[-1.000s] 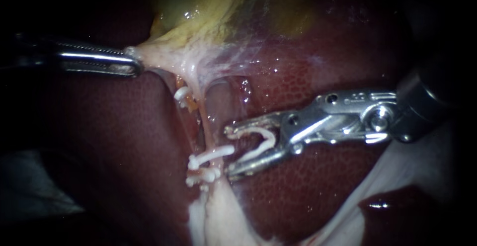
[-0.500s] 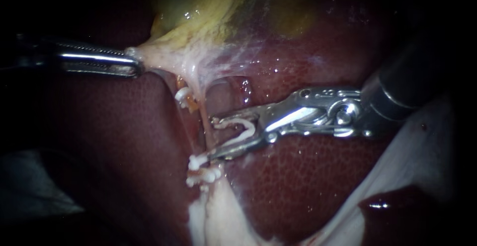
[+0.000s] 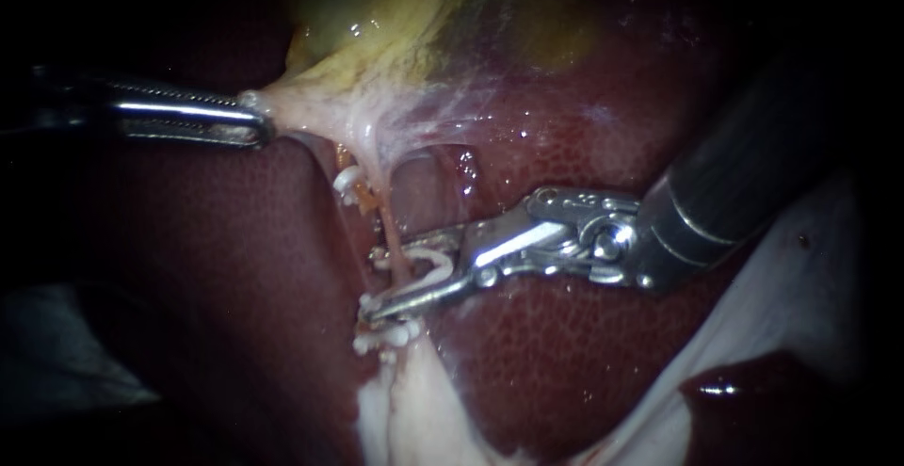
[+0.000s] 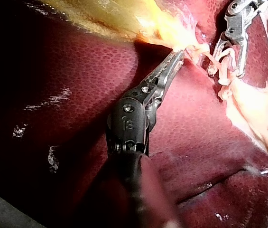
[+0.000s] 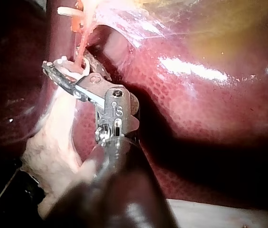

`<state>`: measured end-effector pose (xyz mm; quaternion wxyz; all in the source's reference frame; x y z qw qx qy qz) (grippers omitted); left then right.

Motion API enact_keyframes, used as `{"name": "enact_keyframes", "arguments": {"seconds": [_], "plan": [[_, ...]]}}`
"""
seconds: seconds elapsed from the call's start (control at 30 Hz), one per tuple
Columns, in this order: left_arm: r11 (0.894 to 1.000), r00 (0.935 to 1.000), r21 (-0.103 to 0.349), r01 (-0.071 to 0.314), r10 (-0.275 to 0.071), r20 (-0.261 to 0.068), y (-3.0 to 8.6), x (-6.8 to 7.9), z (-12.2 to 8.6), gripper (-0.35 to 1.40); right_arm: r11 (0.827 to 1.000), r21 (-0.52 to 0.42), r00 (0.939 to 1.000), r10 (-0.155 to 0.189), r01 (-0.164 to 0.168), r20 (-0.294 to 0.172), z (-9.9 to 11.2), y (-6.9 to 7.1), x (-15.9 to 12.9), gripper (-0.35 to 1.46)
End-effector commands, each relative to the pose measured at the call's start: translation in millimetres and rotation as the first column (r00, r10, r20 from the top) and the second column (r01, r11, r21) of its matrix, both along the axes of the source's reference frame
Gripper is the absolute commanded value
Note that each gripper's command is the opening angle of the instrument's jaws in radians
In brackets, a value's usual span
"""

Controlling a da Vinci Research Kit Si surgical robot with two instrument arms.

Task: Clipping second clip right tube

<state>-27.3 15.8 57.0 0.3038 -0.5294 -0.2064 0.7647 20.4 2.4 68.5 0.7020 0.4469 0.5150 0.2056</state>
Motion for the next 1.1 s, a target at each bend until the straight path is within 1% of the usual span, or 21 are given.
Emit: {"name": "enact_keyframes", "arguments": {"seconds": [0.03, 0.13, 0.17, 0.33, 0.4, 0.6, 0.77, 1.03, 1.1], "plan": [[1.000, 1.0000, 0.000, 0.000, 0.000, 0.000, 0.0, 0.0, 0.0, -0.35, 1.000, 0.012, 0.9997, -0.009, 0.009, -0.021, -0.2, 0.0, 0.0, 0.49], [1.000, 1.0000, 0.000, 0.000, 0.000, 0.000, 0.0, 0.0, 0.0, -0.35, 0.999, 0.050, 0.9974, -0.019, 0.022, -0.070, -0.4, -0.2, 0.3, 0.47], [1.000, 1.0000, 0.000, 0.000, 0.000, 0.000, 0.0, 0.0, 0.0, -0.35, 0.998, 0.058, 0.9966, -0.022, 0.026, -0.079, -0.4, -0.2, 0.4, 0.47], [1.000, 1.0000, 0.000, 0.001, -0.001, 0.000, 0.0, -0.1, 0.0, -0.35, 0.997, 0.080, 0.9939, 0.018, -0.009, -0.109, -0.6, -0.1, 1.4, 0.47], [1.000, 1.0000, 0.000, 0.001, -0.001, -0.001, 0.0, -0.1, 0.0, -0.35, 0.996, 0.090, 0.9927, 0.028, -0.017, -0.118, -0.5, 0.0, 1.8, 0.47], [1.000, 1.0000, 0.000, 0.002, -0.002, -0.001, 0.0, -0.3, 0.1, -0.35, 0.995, 0.093, 0.9914, 0.055, -0.044, -0.119, -0.5, 0.3, 2.7, 0.48], [1.000, 1.0000, -0.001, 0.002, -0.002, -0.002, 0.0, -0.4, 0.1, -0.35, 0.993, 0.106, 0.9873, 0.076, -0.062, -0.140, -0.6, 0.6, 3.1, 0.49], [1.000, 1.0000, 0.000, 0.000, 0.000, 0.000, 0.0, -0.4, 0.1, -0.35, 0.985, 0.155, 0.9835, 0.096, -0.072, -0.154, -1.6, 0.5, 3.2, 0.48], [1.000, 1.0000, 0.000, 0.000, 0.000, 0.000, -0.1, -0.4, 0.1, -0.35, 0.983, 0.168, 0.9836, 0.099, -0.073, -0.151, -2.0, 0.5, 3.0, 0.46]]}}
